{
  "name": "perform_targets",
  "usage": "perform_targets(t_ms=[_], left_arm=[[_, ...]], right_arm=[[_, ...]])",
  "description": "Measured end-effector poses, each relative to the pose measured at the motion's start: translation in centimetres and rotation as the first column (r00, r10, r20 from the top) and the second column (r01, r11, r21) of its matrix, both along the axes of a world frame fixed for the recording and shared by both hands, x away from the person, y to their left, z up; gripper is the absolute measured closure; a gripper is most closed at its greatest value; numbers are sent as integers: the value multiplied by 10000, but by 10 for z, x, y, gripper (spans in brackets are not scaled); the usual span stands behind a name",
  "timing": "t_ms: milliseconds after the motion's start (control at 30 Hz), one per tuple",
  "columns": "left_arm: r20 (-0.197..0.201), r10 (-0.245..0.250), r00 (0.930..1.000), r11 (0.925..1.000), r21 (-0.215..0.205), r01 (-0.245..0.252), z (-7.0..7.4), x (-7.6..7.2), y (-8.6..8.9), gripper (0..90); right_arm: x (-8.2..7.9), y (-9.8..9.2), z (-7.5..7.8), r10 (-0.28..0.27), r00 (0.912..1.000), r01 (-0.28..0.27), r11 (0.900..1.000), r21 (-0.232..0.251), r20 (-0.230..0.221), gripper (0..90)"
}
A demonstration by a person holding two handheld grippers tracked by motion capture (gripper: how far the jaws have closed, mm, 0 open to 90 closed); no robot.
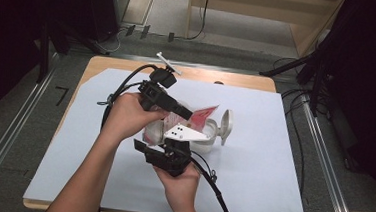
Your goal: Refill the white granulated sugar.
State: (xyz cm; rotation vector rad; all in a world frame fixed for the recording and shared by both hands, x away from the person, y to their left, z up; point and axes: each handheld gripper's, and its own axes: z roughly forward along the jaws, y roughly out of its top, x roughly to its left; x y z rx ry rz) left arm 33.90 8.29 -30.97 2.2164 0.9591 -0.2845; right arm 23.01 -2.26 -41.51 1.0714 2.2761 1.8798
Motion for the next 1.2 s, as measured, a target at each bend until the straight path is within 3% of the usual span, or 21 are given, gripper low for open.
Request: perform_targets(t_ms=[467,867,1200], left_arm=[[-13,3,10000,10000,-12,-3,0,1,0,670],[-53,-76,10000,9997,236,77,5,13,-7,671],[168,204,9997,9998,64,-205,5,9,-5,673]], right_arm=[[1,0,0,-11,10000,11,10000,-12,58,638],[9,-3,4,-75,10000,75,9997,223,-13,637],[12,-5,4,93,9999,-94,9999,78,124,638]])
